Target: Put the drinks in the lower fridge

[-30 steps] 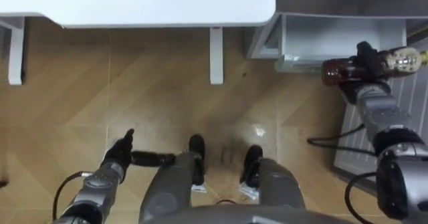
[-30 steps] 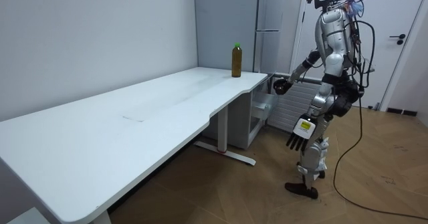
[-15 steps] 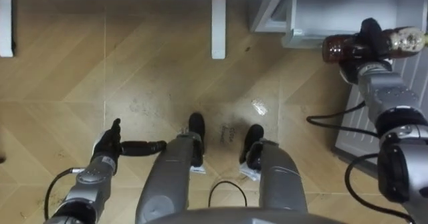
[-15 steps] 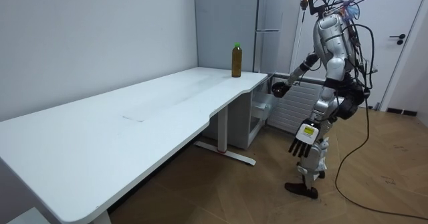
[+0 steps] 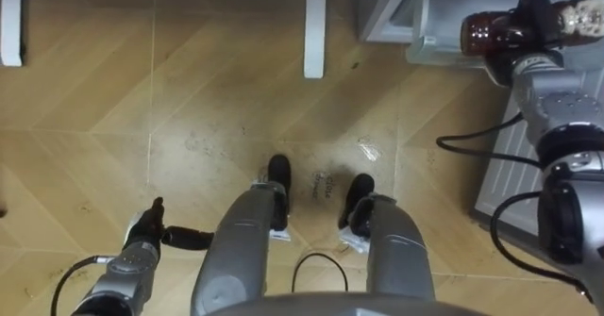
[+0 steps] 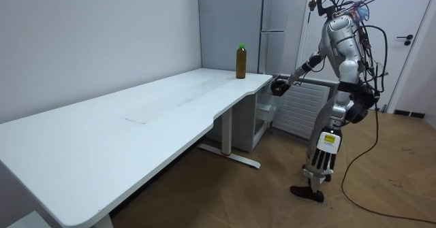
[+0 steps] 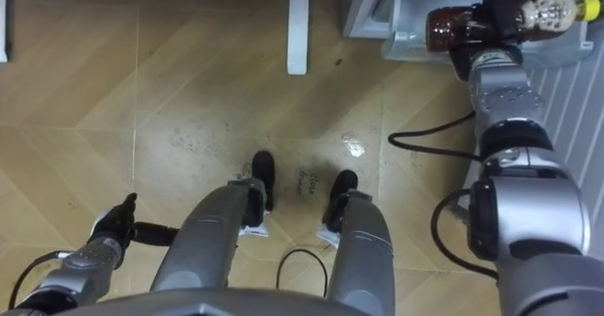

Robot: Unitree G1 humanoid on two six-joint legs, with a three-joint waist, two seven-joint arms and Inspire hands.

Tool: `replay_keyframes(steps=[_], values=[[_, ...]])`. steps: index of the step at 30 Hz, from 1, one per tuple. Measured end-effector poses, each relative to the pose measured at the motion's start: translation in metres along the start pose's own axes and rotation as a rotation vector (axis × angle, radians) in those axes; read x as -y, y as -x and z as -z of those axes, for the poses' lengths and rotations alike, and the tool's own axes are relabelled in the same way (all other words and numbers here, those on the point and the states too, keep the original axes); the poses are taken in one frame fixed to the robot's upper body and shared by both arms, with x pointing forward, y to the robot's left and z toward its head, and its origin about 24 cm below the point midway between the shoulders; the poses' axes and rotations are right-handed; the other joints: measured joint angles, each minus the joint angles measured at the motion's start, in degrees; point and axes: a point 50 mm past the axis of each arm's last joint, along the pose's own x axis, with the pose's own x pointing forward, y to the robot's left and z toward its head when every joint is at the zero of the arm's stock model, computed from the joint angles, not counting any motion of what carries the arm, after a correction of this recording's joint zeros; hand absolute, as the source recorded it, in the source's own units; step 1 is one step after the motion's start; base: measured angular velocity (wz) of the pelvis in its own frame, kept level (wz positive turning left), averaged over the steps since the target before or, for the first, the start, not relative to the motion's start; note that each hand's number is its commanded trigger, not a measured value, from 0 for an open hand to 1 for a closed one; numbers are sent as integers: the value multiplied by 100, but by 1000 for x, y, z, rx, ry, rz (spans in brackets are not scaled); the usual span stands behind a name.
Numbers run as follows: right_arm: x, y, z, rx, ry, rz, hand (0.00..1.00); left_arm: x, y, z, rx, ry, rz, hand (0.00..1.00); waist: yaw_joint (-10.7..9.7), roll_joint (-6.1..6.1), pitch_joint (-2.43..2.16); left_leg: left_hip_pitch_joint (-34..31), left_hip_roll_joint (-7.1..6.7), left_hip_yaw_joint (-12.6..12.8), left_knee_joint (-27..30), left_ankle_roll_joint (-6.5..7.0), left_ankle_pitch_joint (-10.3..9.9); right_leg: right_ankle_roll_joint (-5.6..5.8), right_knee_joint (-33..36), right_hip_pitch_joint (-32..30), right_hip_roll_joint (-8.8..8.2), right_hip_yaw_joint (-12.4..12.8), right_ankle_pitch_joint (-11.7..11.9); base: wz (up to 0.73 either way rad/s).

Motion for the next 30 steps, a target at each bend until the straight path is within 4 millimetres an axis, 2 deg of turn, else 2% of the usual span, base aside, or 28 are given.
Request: replay_keyframes(steps=[2, 3, 4, 13, 30], values=[[-3, 0, 0, 1, -2, 4, 100, 0, 0, 3, -14, -10, 2, 0, -4, -1, 1, 2, 1, 2, 2, 0, 0, 0, 9, 0, -1, 0, 0, 0], [-4, 0, 0, 3, -2, 3, 75, 1, 0, 4, -18, -17, 5, 0, 4, -4, 2, 2, 1, 1, 3, 0, 0, -1, 25, 1, -1, -2, -1, 0], [-4, 0, -1, 5, -2, 4, 0, 2, 0, 5, -21, -24, 8, 0, 16, -12, 5, 2, -1, 2, 6, 0, 0, -3, 57, -2, -9, -3, -8, 0], [-4, 0, 0, 3, -16, 40, 0, 5, 1, 6, -25, -111, 24, 0, 71, -29, 14, -42, 24, -38, 96, 3, -6, -7, 103, -12, -44, -21, -49, 2], [-14, 3, -5, 24, -104, 70, 0, 5, 1, 6, -31, -112, 20, 0, 124, -4, 3, -59, 57, -32, 155, 6, -11, -26, 119, -14, -27, -67, -37, 0]])
